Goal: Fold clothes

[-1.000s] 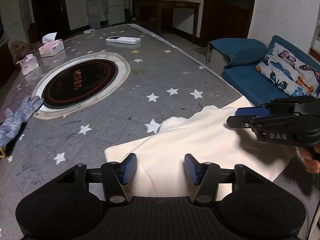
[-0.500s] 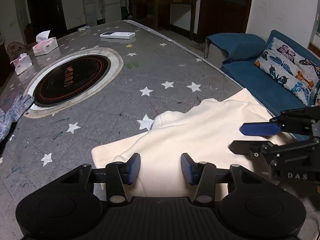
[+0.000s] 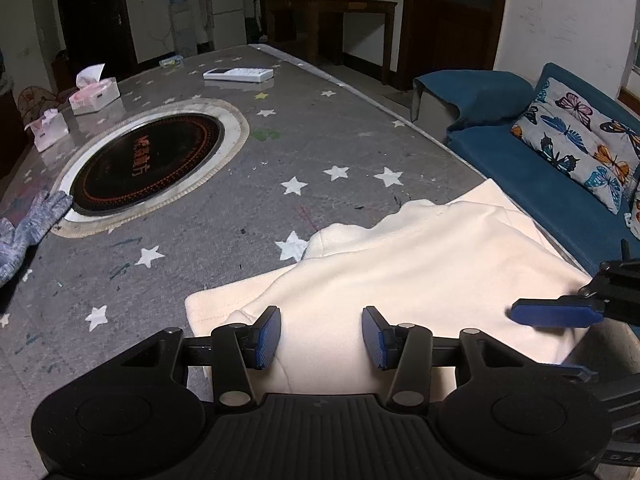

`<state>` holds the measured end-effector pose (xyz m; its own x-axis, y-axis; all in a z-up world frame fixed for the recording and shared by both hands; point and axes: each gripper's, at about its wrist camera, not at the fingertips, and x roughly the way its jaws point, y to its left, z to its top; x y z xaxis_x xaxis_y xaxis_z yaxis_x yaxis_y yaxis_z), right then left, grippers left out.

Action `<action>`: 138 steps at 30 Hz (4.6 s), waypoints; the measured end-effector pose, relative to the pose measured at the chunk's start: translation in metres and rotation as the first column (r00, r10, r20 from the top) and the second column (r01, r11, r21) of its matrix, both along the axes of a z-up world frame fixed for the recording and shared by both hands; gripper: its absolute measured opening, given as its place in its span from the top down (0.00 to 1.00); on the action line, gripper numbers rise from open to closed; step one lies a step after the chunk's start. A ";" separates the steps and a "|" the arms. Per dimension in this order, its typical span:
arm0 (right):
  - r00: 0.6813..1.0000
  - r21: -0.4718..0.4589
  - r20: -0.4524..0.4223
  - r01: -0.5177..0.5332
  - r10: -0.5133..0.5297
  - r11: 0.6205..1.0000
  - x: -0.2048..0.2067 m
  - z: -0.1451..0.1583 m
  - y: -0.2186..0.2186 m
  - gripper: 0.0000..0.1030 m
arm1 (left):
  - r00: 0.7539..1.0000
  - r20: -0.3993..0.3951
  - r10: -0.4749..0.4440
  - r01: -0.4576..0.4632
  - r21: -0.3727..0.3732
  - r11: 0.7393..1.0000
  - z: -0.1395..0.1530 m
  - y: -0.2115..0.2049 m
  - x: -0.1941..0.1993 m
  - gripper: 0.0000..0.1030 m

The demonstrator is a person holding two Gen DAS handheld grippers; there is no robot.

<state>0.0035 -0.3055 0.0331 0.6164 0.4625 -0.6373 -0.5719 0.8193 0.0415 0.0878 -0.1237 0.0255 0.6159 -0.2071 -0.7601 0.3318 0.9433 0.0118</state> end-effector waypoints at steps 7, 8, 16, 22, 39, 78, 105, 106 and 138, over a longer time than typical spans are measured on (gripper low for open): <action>0.998 0.018 -0.015 0.055 -0.055 0.998 -0.007 0.000 -0.020 0.65 | 0.999 0.018 -0.029 0.029 -0.028 0.999 0.010 -0.002 -0.029 0.53; 0.998 0.020 -0.017 0.063 -0.063 0.998 -0.008 0.000 -0.023 0.65 | 0.999 0.017 -0.031 0.032 -0.034 0.999 0.010 -0.002 -0.034 0.53; 0.994 0.037 -0.041 0.102 -0.100 0.994 -0.012 -0.004 -0.039 0.65 | 0.999 0.013 -0.031 0.032 -0.052 0.998 0.005 0.001 -0.060 0.54; 0.993 0.056 -0.028 0.116 -0.114 0.992 -0.011 0.005 -0.043 0.65 | 1.000 0.016 -0.021 0.022 -0.072 0.997 0.003 0.008 -0.071 0.54; 0.990 0.077 -0.013 0.142 -0.141 0.987 0.018 0.016 -0.037 0.64 | 1.000 0.005 0.009 -0.009 -0.075 0.997 0.007 0.013 -0.069 0.52; 0.975 -0.006 -0.063 0.214 -0.214 0.977 0.113 -0.012 0.004 0.63 | 0.998 -0.057 0.022 -0.027 -0.080 0.996 -0.001 0.022 -0.038 0.48; 0.966 0.042 -0.036 0.257 -0.256 0.965 0.022 0.011 -0.028 0.17 | 0.999 -0.022 0.046 -0.048 -0.066 0.997 0.007 0.009 -0.071 0.14; 0.965 0.042 -0.035 0.261 -0.260 0.964 0.018 0.011 -0.029 0.13 | 0.999 -0.021 0.048 -0.049 -0.066 0.997 0.007 0.010 -0.073 0.14; 0.945 0.001 0.037 0.325 -0.324 0.946 -0.076 0.014 -0.013 0.00 | 0.996 0.007 0.094 -0.093 -0.094 0.991 0.008 0.025 -0.141 0.00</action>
